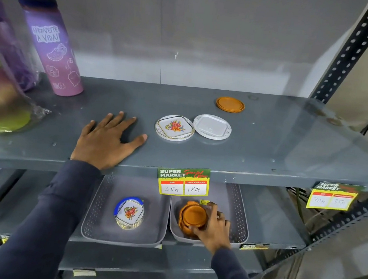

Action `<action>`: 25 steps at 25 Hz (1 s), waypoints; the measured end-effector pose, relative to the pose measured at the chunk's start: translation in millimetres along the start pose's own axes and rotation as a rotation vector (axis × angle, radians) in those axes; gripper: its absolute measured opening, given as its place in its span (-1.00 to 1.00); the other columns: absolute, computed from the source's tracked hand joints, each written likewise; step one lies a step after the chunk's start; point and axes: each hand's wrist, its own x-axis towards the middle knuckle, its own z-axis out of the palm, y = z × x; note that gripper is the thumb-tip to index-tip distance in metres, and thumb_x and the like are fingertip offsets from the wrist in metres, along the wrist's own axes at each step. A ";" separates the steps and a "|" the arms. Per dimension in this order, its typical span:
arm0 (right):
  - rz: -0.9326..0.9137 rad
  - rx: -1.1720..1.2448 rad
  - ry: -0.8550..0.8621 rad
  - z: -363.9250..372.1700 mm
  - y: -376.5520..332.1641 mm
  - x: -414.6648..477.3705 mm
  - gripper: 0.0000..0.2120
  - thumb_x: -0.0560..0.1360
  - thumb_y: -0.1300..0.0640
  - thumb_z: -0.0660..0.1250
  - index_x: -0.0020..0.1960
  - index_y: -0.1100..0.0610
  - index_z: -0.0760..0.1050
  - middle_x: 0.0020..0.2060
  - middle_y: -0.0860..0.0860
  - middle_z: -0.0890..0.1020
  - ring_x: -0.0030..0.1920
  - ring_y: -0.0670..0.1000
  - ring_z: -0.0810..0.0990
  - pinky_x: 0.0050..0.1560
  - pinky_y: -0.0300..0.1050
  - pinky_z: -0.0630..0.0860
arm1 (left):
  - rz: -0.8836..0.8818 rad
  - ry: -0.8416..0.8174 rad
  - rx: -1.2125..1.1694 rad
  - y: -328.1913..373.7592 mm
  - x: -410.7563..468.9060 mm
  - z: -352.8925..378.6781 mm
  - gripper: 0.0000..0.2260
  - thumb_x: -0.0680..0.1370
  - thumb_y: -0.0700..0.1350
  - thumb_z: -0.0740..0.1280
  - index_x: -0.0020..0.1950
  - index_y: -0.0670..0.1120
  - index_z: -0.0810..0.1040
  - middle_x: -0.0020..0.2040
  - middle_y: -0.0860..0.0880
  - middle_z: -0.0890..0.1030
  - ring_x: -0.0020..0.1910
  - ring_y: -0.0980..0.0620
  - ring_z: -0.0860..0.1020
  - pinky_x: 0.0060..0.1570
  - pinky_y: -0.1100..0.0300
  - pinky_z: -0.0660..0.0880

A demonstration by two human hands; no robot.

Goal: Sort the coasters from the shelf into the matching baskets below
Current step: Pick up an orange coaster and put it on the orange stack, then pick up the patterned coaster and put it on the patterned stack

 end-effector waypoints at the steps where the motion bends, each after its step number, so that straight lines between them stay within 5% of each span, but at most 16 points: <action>1: -0.023 -0.011 -0.014 0.9 1.0 2.3 -0.13 0.35 -0.21 0.54 0.47 -0.07 0.13 0.33 0.13 0.52 0.41 0.22 0.37 0.37 0.11 0.27 | 0.002 0.001 0.003 -0.1 0.2 0.2 -0.29 0.44 0.50 -0.06 0.54 0.25 0.16 0.61 0.13 0.10 0.59 0.07 0.04 0.53 -0.04 -0.06; 5: -0.082 -0.002 -0.037 -0.8 1.2 3.5 -0.19 0.34 -0.30 0.49 0.45 -0.17 0.16 0.31 0.05 0.56 0.41 0.16 0.42 0.36 0.12 0.29 | 0.004 0.007 0.002 -0.8 0.1 -0.4 -0.28 0.43 0.50 -0.07 0.54 0.25 0.17 0.61 0.13 0.11 0.59 0.07 0.05 0.53 -0.05 -0.06; 8: -0.268 0.261 0.136 -17.0 -10.5 -21.2 -0.47 0.42 -0.23 0.48 0.31 -0.33 0.34 0.19 -0.06 0.60 0.22 0.01 0.57 0.24 0.06 0.53 | -0.006 0.008 -0.004 0.8 -0.5 -0.3 -0.27 0.42 0.50 -0.07 0.54 0.25 0.17 0.61 0.14 0.11 0.58 0.09 0.04 0.53 -0.03 -0.06; 12: -0.805 0.468 0.516 -76.5 -65.8 -68.3 -0.86 0.51 -0.03 0.46 0.02 0.00 0.61 -0.10 -0.06 0.70 -0.12 0.00 0.66 -0.16 0.07 0.62 | -0.008 0.011 -0.002 1.4 -0.3 -0.4 -0.29 0.44 0.49 -0.06 0.54 0.25 0.16 0.61 0.14 0.10 0.59 0.09 0.02 0.53 -0.02 -0.07; 15: -1.138 0.500 0.700 -131.7 -127.8 -93.8 -0.80 0.51 0.04 0.49 0.01 0.11 0.54 -0.16 0.03 0.72 -0.20 0.11 0.68 -0.18 -0.06 0.60 | -0.020 0.007 0.000 1.7 -0.9 0.4 -0.30 0.46 0.48 -0.04 0.55 0.25 0.14 0.61 0.15 0.09 0.59 0.10 0.01 0.54 -0.02 -0.08; 20: -0.895 0.547 0.613 -190.8 -222.7 -59.9 -0.46 0.36 0.04 0.63 0.22 -0.01 0.43 0.04 -0.09 0.64 0.04 -0.01 0.61 0.09 -0.15 0.51 | -0.030 -0.002 -0.018 2.4 -1.4 -0.5 -0.31 0.46 0.47 -0.01 0.55 0.25 0.13 0.61 0.17 0.06 0.58 0.13 -0.01 0.54 -0.01 -0.09; 22: -0.753 0.350 0.447 -194.2 -240.1 -21.9 -0.25 0.31 -0.12 0.62 0.35 -0.11 0.28 0.14 -0.14 0.60 0.23 -0.02 0.51 0.26 0.01 0.42 | -0.029 -0.006 -0.031 2.9 -2.2 -2.4 -0.32 0.47 0.46 -0.01 0.55 0.25 0.13 0.61 0.17 0.06 0.58 0.13 -0.02 0.54 -0.01 -0.09; 25: -0.558 0.040 0.239 -183.6 -238.0 19.4 0.02 0.23 -0.34 0.56 0.48 -0.15 0.05 0.30 0.04 0.52 0.40 0.10 0.31 0.37 0.12 0.21 | -0.023 -0.018 -0.041 4.0 -3.1 -4.0 -0.33 0.47 0.46 -0.01 0.55 0.25 0.13 0.61 0.16 0.06 0.59 0.13 -0.02 0.54 -0.01 -0.10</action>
